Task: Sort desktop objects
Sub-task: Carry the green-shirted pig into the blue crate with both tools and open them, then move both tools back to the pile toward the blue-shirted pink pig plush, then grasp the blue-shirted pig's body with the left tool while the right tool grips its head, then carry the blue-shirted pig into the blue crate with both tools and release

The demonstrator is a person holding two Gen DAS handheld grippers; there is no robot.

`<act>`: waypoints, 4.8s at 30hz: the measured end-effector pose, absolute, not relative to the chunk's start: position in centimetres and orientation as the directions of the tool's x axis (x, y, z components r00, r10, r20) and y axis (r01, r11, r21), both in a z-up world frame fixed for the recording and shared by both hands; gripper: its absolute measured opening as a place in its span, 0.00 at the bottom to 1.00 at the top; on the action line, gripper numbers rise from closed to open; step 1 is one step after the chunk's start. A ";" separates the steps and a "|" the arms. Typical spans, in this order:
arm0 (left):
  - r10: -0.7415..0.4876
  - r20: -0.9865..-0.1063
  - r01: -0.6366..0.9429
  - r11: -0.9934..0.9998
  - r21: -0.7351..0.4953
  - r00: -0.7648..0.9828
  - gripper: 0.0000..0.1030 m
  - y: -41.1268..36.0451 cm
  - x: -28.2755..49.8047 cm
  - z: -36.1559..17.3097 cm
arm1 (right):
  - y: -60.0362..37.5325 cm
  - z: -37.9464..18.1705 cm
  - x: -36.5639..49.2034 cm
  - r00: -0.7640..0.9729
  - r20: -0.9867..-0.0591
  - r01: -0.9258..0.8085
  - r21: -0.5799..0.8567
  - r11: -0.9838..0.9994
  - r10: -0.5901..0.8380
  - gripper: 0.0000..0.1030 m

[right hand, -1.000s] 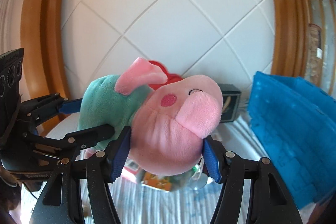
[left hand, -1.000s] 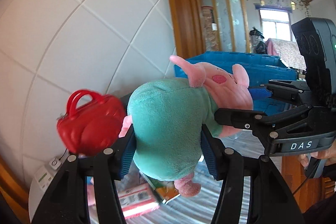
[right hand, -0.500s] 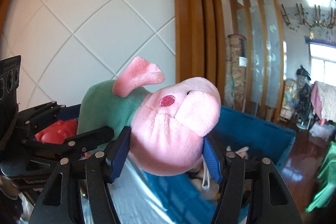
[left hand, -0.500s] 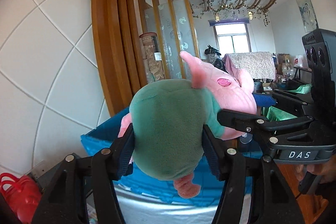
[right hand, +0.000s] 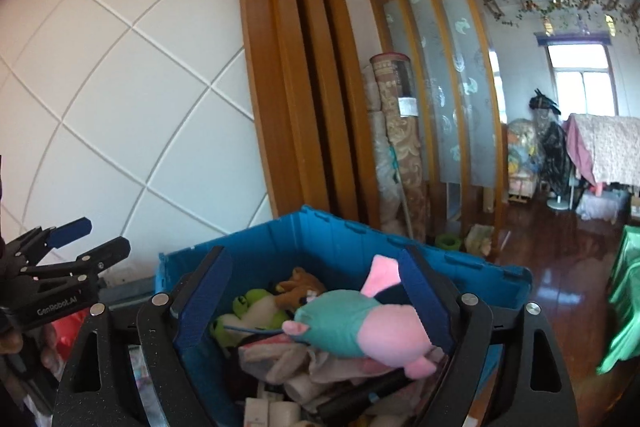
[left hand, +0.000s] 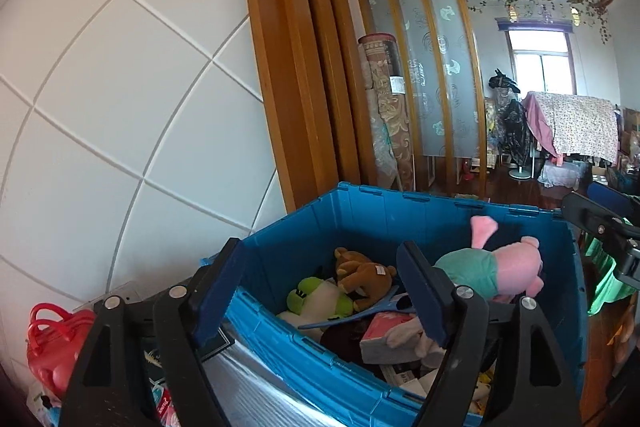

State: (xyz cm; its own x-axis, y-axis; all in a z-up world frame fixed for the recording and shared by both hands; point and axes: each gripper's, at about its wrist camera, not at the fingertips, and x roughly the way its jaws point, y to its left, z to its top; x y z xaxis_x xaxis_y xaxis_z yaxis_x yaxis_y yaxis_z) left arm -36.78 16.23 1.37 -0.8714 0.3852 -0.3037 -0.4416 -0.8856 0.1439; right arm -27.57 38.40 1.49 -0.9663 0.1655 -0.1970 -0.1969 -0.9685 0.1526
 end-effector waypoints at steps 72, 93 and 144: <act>-0.205 -0.717 0.492 -0.843 -0.216 -0.666 0.75 -47.7 -39.8 -31.1 | -35.0 -23.2 -50.2 -0.432 -0.634 0.845 -0.036 -0.534 -0.641 0.95; -0.056 -0.655 0.310 -0.909 -0.278 -0.753 0.45 -47.0 -40.5 -30.8 | -34.7 -24.1 -53.9 -0.356 -0.653 0.823 0.120 -0.555 -0.669 0.12; 0.649 -0.269 -0.660 -0.749 -0.059 -0.712 0.47 11.5 -36.3 -0.1 | 27.6 7.2 -29.4 -0.978 -0.187 0.090 0.024 -0.996 -0.093 0.13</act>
